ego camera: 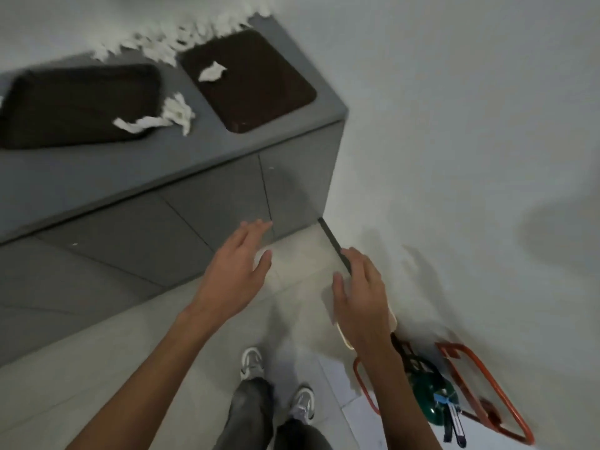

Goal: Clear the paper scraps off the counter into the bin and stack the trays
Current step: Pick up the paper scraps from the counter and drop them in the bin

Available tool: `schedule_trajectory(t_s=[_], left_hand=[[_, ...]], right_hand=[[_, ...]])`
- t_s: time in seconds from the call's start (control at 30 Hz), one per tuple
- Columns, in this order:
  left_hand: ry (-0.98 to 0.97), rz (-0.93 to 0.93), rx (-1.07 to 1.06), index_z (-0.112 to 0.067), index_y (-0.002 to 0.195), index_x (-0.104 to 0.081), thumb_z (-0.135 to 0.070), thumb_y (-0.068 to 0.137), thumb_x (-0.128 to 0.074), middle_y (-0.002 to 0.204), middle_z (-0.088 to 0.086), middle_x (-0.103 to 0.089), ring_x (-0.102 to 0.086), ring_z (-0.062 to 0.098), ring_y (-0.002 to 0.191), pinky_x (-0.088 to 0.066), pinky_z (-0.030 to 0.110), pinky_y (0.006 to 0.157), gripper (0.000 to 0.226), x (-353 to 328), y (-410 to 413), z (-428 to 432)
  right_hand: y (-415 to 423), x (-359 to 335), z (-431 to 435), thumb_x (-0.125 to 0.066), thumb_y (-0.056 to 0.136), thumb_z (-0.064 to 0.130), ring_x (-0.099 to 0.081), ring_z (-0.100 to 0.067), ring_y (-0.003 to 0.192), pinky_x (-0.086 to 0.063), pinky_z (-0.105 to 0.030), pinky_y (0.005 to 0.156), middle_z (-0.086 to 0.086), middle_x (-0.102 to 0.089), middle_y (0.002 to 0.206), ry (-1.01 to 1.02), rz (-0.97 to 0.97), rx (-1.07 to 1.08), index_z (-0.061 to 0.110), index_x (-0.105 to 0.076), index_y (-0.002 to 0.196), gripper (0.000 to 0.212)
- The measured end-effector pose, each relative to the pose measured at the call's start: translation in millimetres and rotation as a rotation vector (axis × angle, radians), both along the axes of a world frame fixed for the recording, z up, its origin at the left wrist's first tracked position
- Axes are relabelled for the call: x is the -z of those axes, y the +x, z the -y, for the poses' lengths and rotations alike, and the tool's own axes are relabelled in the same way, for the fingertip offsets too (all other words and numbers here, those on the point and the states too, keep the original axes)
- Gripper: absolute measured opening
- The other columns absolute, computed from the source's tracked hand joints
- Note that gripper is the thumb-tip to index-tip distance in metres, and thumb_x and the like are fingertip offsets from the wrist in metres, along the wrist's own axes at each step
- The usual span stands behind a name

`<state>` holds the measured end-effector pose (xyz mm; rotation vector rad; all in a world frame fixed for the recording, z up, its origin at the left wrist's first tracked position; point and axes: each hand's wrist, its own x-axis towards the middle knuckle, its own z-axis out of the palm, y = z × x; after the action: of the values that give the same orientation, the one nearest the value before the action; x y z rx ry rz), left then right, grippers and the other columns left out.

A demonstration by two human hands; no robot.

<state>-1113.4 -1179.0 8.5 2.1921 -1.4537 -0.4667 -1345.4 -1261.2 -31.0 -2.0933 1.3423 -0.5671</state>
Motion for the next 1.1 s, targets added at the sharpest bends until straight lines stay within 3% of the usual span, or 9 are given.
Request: schedule_trajectory(t_s=[0.17, 0.3, 0.43, 0.5, 0.6, 0.67, 0.77, 0.93, 1.1], left_hand=[[-0.120, 0.018, -0.281, -0.033, 0.152, -0.042, -0.038, 0.102, -0.054, 0.157, -0.002, -0.048, -0.041, 0.022, 0.148, -0.038, 0.039, 0.118, 0.051, -85.5, 62.8, -112.9], [-0.173, 0.031, -0.469, -0.032, 0.149, -0.047, -0.036, 0.101, -0.055, 0.149, 0.003, -0.056, -0.050, 0.024, 0.141, -0.042, 0.038, 0.112, 0.049, -119.8, 114.2, -193.3], [-0.240, 0.054, -0.621, -0.026, 0.142, -0.056, -0.023, 0.099, -0.064, 0.136, 0.002, -0.065, -0.063, 0.026, 0.117, -0.043, 0.028, 0.098, 0.044, -136.4, 172.0, -265.9], [-0.241, 0.052, -0.669, -0.025, 0.139, -0.059, -0.022, 0.098, -0.065, 0.134, -0.001, -0.066, -0.067, 0.026, 0.110, -0.046, 0.030, 0.097, 0.041, -136.2, 203.2, -297.6], [-0.227, 0.048, -0.705, -0.023, 0.134, -0.063, -0.018, 0.097, -0.067, 0.129, -0.002, -0.068, -0.066, 0.020, 0.114, -0.042, 0.020, 0.097, 0.037, -128.1, 251.3, -342.4], [-0.213, 0.041, -0.733, -0.023, 0.130, -0.066, -0.016, 0.095, -0.070, 0.123, -0.002, -0.071, -0.068, 0.020, 0.105, -0.041, 0.016, 0.090, 0.035, -122.6, 284.1, -368.2], [-0.155, 0.010, -0.764, -0.025, 0.127, -0.068, -0.016, 0.096, -0.070, 0.117, -0.004, -0.072, -0.064, 0.011, 0.097, -0.039, 0.014, 0.085, 0.033, -110.5, 329.8, -398.0], [-0.095, -0.013, -0.784, -0.017, 0.127, -0.069, -0.018, 0.098, -0.067, 0.122, -0.002, -0.072, -0.068, 0.018, 0.111, -0.042, 0.021, 0.093, 0.029, -86.0, 405.0, -415.1], [-0.125, -0.029, -0.760, -0.028, 0.119, -0.068, -0.013, 0.094, -0.067, 0.113, -0.015, -0.070, -0.069, 0.008, 0.101, -0.051, 0.026, 0.090, 0.029, -50.8, 487.9, -396.2]], right_hand=[[74.3, -81.4, -53.0, -0.050, 0.108, 0.036, -0.043, -0.020, 0.147, -0.040, -0.047, 0.119, 0.005, -0.049, 0.156, -0.034, 0.010, -0.173, 0.030, -0.050, 0.148, 0.040], [145.0, -121.2, -90.7, -0.054, 0.107, 0.033, -0.044, -0.012, 0.144, -0.041, -0.038, 0.118, 0.010, -0.048, 0.155, -0.101, 0.066, -0.319, 0.030, -0.053, 0.146, 0.039], [227.9, -141.8, -134.3, -0.055, 0.108, 0.034, -0.043, -0.004, 0.142, -0.036, -0.027, 0.116, 0.015, -0.047, 0.155, -0.096, 0.115, -0.453, 0.032, -0.054, 0.144, 0.036], [268.5, -144.0, -154.7, -0.054, 0.108, 0.034, -0.043, -0.002, 0.141, -0.034, -0.023, 0.115, 0.016, -0.047, 0.154, -0.106, 0.115, -0.505, 0.032, -0.055, 0.143, 0.035], [327.8, -140.6, -183.9, -0.052, 0.108, 0.037, -0.041, 0.001, 0.140, -0.034, -0.023, 0.114, 0.020, -0.045, 0.154, -0.090, 0.096, -0.533, 0.034, -0.055, 0.142, 0.034], [366.9, -138.2, -203.3, -0.052, 0.108, 0.037, -0.038, 0.006, 0.138, -0.034, -0.022, 0.115, 0.023, -0.043, 0.153, -0.064, 0.103, -0.552, 0.034, -0.056, 0.142, 0.033], [423.8, -134.0, -223.2, -0.055, 0.107, 0.033, -0.044, -0.001, 0.140, -0.036, -0.022, 0.117, 0.016, -0.049, 0.151, -0.043, 0.130, -0.571, 0.031, -0.059, 0.139, 0.032], [509.2, -125.7, -234.8, -0.059, 0.105, 0.027, -0.049, -0.005, 0.138, -0.032, -0.016, 0.118, 0.013, -0.056, 0.145, -0.033, 0.107, -0.620, 0.031, -0.061, 0.135, 0.030], [595.5, -105.3, -217.1, -0.061, 0.104, 0.030, -0.053, -0.008, 0.134, -0.036, -0.017, 0.111, 0.011, -0.057, 0.145, -0.007, 0.004, -0.692, 0.032, -0.059, 0.136, 0.032]])
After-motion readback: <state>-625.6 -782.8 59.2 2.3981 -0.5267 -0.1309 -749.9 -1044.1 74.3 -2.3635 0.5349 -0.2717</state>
